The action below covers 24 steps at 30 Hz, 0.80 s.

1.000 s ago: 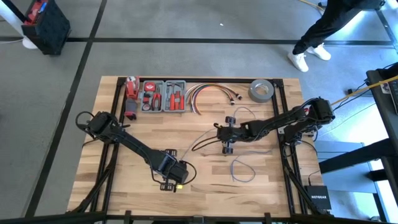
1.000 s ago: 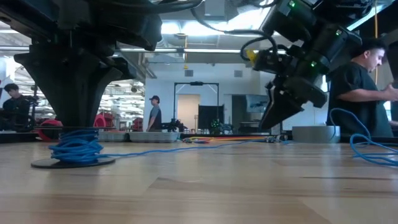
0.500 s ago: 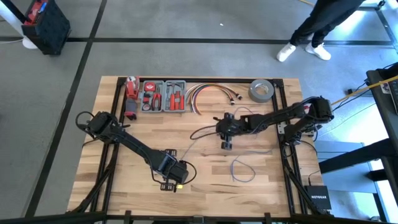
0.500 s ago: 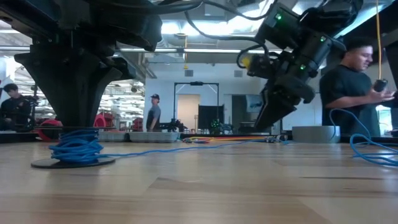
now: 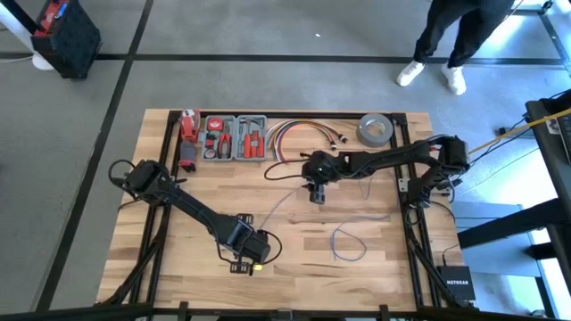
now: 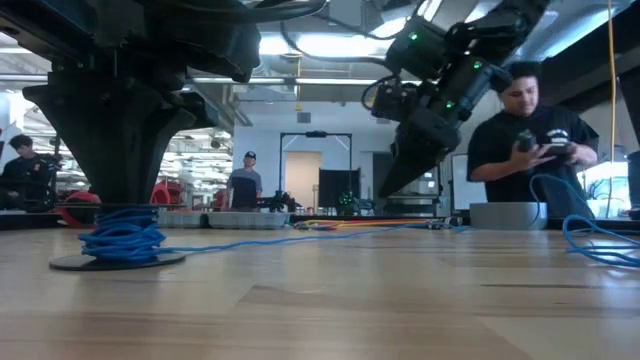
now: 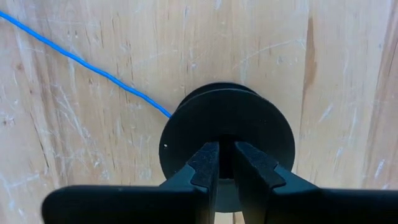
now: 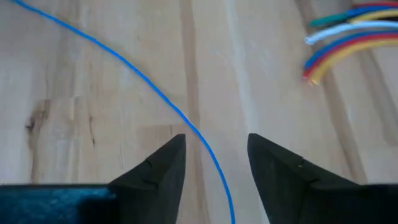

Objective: Coil cords
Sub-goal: Uncoil the blue wire on the black spool

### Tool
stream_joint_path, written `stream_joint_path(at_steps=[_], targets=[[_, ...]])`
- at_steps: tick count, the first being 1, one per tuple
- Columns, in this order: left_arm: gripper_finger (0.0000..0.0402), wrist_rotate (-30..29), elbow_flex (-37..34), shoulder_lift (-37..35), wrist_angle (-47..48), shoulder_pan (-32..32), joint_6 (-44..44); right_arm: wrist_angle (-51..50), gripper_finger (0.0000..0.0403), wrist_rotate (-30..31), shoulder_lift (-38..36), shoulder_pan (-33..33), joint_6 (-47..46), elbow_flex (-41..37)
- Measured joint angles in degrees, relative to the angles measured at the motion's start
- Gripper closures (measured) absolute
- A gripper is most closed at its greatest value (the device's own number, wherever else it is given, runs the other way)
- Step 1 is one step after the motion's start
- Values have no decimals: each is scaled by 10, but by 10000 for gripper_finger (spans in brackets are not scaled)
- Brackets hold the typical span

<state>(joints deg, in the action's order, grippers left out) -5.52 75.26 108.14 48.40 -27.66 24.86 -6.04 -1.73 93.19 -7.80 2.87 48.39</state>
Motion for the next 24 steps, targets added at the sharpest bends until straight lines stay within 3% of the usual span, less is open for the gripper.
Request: stream_joint_path(at_steps=[5, 16, 24], targets=[[361, 0, 0, 0, 0, 0, 0, -8, 244, -40, 45, -1, 52, 31], [361, 0, 0, 0, 0, -1, 2, -47, 280, -32, 94, -10, 95, 50], [361, 0, 0, 0, -6, -1, 2, -50, 345, -29, 108, -13, 131, 51]])
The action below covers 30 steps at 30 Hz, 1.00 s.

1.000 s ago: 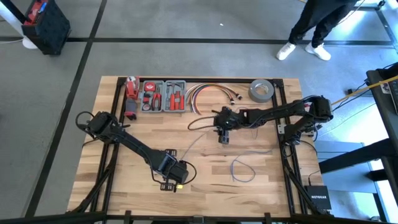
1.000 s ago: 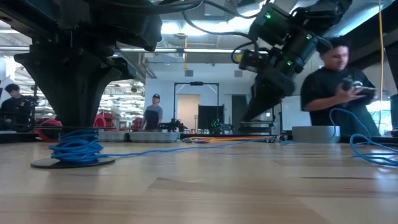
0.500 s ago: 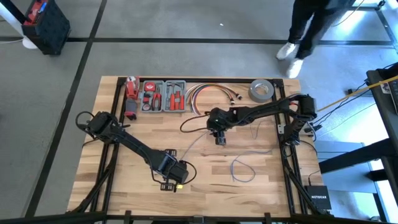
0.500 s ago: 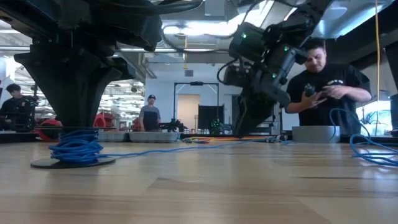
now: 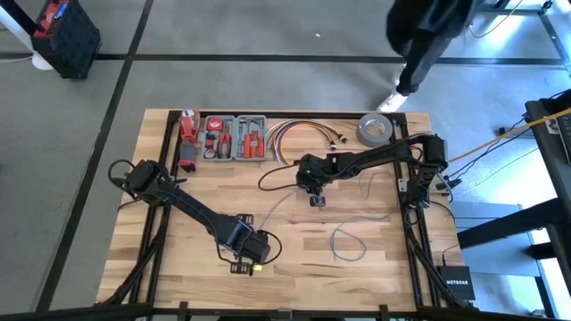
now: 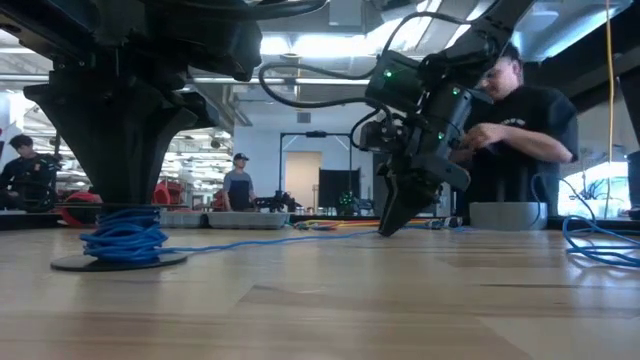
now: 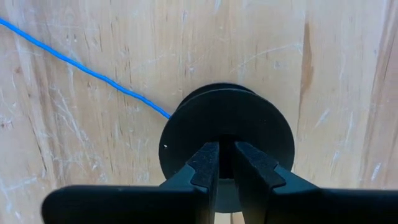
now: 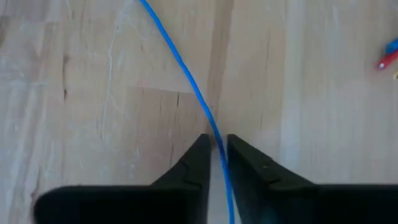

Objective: Coil cords
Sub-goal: Uncoil the blue wire on the black spool

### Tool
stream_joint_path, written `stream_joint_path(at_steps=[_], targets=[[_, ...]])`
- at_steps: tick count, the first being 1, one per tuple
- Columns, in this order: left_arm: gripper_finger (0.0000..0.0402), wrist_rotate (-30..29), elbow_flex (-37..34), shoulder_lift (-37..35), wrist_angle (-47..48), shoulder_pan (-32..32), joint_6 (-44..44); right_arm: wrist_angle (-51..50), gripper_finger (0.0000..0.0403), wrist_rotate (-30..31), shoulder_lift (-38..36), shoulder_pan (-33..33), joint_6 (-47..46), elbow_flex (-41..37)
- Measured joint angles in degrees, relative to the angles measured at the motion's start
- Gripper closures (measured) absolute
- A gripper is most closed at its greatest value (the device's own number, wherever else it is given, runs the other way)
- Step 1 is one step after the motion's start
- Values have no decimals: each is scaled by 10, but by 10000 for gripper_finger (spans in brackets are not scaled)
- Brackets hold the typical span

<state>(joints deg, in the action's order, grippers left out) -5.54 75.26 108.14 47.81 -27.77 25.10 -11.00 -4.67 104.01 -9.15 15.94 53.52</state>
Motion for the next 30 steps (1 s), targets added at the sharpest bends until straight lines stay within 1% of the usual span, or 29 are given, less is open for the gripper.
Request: stream_joint_path(at_steps=[3, 4, 7, 12, 16, 18, 22, 26, 30], targets=[[361, 0, 0, 0, -5, 0, -3, 1, 387, 1, 0, 0, 24, 0], [361, 0, 0, 0, -5, 0, -9, 1, 393, 1, 0, 0, 31, 0], [361, 0, 0, 0, -6, 0, -15, 6, 391, 4, 1, 1, 41, 0], [361, 0, 0, 0, -7, 0, -15, 6, 398, 41, 1, 7, 57, -1], [361, 0, 0, 0, -4, 0, -15, 2, 400, 53, -6, 12, 64, -2], [361, -1, 0, 0, -5, 0, -15, -9, 400, 70, -15, 18, 65, -3], [361, -3, 0, 0, -5, 1, -15, -34, 401, 128, -46, 40, 67, -3], [361, -5, 0, 0, -6, 0, -15, -85, 401, 168, -76, 54, 60, -3], [361, -8, 1, -1, -7, 1, -16, -142, 402, 229, -102, 55, 31, -3]])
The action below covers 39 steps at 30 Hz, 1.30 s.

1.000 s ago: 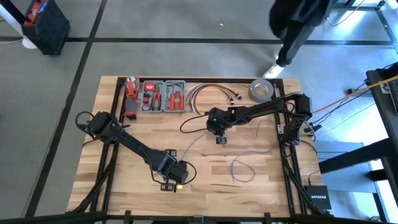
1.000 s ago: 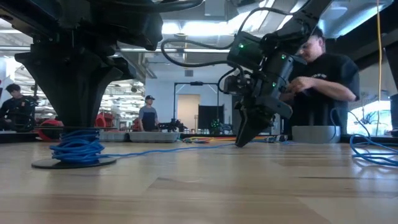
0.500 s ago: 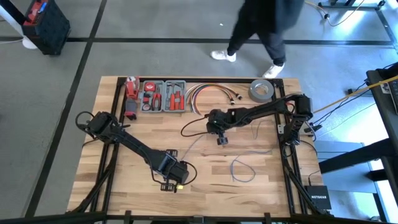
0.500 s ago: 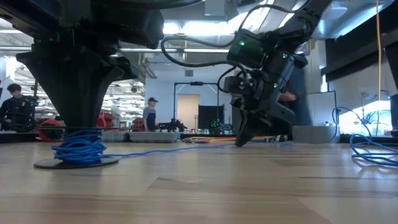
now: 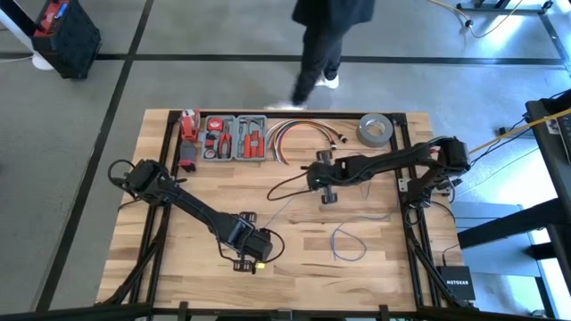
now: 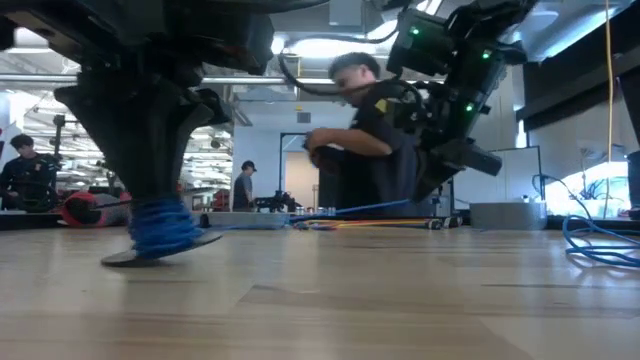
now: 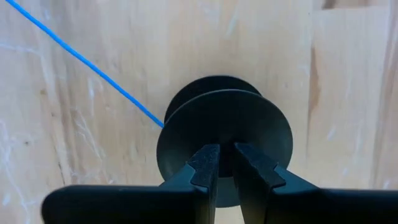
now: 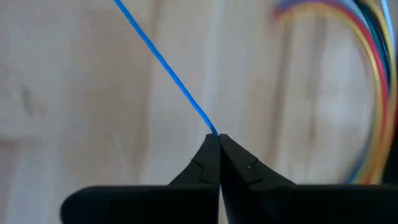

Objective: Coil cords
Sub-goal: Uncoil the blue wire on the black spool

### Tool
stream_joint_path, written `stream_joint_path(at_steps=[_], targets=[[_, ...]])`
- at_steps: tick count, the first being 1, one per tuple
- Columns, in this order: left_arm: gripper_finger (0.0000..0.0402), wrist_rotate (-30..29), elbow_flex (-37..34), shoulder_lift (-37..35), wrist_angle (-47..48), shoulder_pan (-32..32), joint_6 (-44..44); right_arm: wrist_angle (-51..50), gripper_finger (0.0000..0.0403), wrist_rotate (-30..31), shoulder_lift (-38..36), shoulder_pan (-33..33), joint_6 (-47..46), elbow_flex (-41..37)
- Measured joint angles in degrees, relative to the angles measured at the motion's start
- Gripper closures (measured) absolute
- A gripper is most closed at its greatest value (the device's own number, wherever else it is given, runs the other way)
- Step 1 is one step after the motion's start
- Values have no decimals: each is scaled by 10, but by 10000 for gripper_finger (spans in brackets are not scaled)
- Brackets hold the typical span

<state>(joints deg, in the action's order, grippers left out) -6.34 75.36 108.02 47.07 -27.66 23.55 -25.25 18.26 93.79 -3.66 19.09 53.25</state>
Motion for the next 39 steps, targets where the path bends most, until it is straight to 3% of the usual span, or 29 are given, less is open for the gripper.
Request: stream_joint_path(at_steps=[7, 15, 31, 39], targets=[[361, 0, 0, -2, 6, 0, 0, -63, 402, 71, -42, 0, -55, -44], [361, 17, -1, -21, 28, -1, 9, -74, 403, 97, -91, -2, -117, -133], [361, -16, -1, -24, -1, 18, -20, -15, 399, 62, -107, -1, -164, -170], [361, -89, -1, -24, -124, 18, -89, -24, 345, 59, -107, 0, -265, -170]])
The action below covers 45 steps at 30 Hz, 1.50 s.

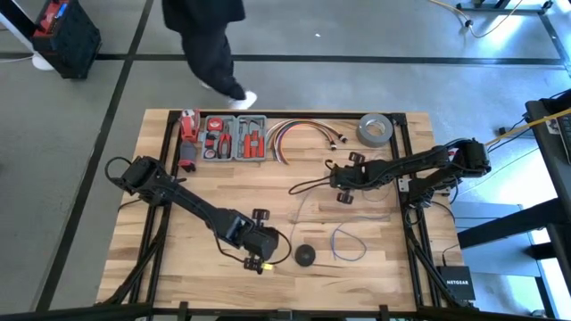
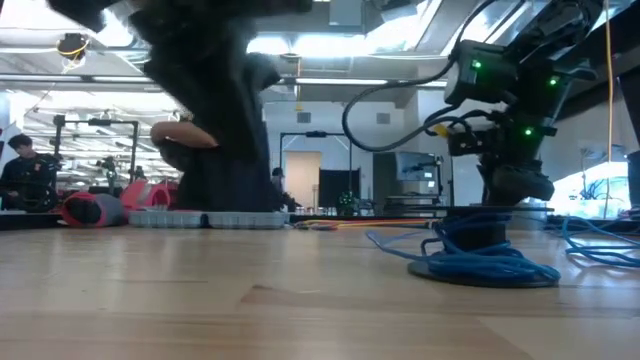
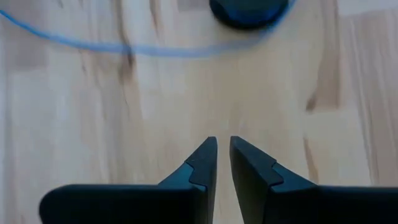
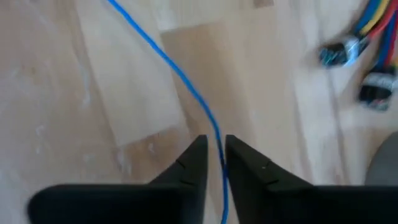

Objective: Coil cords
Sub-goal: Uncoil the blue wire on the black spool

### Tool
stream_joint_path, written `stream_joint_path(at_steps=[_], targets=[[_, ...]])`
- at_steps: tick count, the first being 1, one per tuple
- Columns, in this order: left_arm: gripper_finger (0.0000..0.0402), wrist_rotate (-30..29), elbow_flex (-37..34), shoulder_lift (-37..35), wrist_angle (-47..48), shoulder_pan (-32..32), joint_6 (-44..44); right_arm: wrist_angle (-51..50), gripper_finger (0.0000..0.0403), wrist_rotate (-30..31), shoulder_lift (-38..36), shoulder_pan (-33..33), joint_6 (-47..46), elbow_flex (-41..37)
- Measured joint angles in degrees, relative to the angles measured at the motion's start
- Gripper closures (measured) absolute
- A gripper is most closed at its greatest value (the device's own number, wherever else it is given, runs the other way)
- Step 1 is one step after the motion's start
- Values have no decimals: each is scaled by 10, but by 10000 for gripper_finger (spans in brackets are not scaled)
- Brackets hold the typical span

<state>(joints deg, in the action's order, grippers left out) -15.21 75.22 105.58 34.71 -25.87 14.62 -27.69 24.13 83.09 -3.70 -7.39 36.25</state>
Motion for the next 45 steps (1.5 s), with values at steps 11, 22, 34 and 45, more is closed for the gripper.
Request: stream_joint_path(at_steps=[11, 22, 34, 45], targets=[[361, -40, 1, 8, -86, 28, -57, -160, 221, -136, -4, 5, -95, 58], [361, -47, 1, 52, -179, 16, 15, -112, 219, -94, -46, 193, -163, 61], [361, -45, 1, 111, -265, -8, 83, 101, 219, -25, 3, 382, -168, 60], [361, -45, 0, 123, -259, -9, 112, 194, 219, -75, 106, 397, -195, 61]])
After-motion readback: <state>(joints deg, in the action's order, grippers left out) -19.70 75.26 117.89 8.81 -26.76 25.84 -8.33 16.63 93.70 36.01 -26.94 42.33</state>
